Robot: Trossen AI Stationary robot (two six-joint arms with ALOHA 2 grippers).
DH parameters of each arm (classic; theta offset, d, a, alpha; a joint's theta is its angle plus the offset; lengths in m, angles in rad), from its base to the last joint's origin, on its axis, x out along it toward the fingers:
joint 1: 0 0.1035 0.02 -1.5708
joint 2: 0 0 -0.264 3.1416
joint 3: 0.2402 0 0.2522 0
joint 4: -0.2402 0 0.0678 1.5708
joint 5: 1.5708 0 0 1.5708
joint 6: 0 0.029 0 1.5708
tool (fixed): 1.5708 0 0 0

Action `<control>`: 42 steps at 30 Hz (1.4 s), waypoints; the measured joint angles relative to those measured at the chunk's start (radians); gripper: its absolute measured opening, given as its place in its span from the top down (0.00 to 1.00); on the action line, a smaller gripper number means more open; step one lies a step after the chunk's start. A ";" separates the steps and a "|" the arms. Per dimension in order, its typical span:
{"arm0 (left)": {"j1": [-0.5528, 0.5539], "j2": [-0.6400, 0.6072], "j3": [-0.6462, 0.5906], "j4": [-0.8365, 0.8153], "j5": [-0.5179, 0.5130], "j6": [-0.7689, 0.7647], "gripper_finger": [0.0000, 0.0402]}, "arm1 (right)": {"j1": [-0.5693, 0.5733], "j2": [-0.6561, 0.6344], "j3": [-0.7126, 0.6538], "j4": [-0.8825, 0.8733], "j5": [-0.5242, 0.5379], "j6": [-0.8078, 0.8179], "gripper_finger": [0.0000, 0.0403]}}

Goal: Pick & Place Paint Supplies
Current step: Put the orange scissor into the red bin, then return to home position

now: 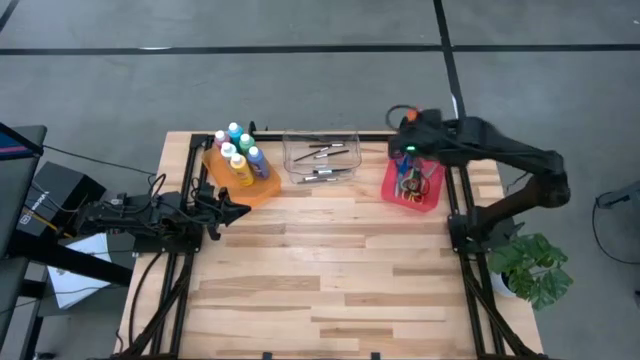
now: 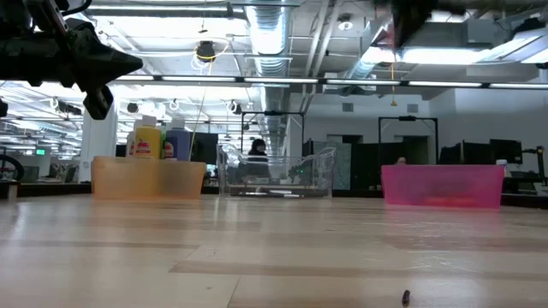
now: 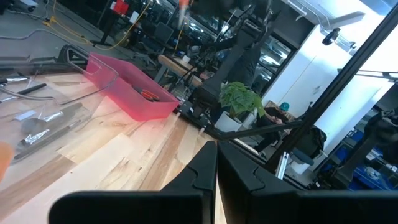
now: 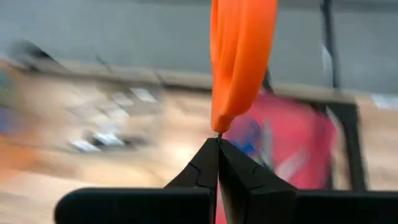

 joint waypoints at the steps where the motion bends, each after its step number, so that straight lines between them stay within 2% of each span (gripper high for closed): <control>1: 0.000 0.000 0.000 0.002 -0.001 0.000 0.99 | -0.033 0.004 -0.053 0.005 -0.042 0.007 1.00; 6: 0.000 0.000 0.000 0.002 -0.001 0.000 0.99 | -0.125 0.040 -0.310 0.079 -0.245 0.007 1.00; 9: 0.000 0.000 0.000 0.002 -0.001 0.000 0.99 | -0.154 0.077 -0.435 0.180 -0.315 -0.007 1.00; 14: 0.000 0.000 0.000 0.003 0.000 0.000 0.99 | -0.211 0.155 -0.558 0.371 -0.433 -0.058 1.00; 23: 0.000 0.000 0.000 0.003 0.000 0.000 0.99 | -0.267 0.290 -0.540 0.400 -0.457 -0.116 0.99; 26: 0.000 0.000 0.000 0.003 0.000 0.000 0.99 | -0.281 0.298 -0.533 0.412 -0.459 -0.119 0.94; 29: 0.000 0.000 0.000 0.003 0.000 0.000 0.99 | -0.292 0.294 -0.533 0.409 -0.472 -0.120 0.86; 33: 0.000 0.000 0.000 0.002 0.000 0.000 0.99 | -0.304 0.219 -0.533 0.396 -0.477 -0.140 0.69; 37: 0.000 0.000 0.000 0.002 0.000 0.000 0.99 | -0.270 0.067 -0.516 0.464 -0.500 -0.305 0.52; 39: 0.000 0.000 0.000 0.002 0.000 0.000 0.99 | -0.221 -0.038 -0.496 0.510 -0.518 -0.389 0.47; 42: 0.000 0.000 0.000 0.002 0.000 0.000 0.99 | -0.093 -0.233 -0.481 0.671 -0.526 -0.505 0.46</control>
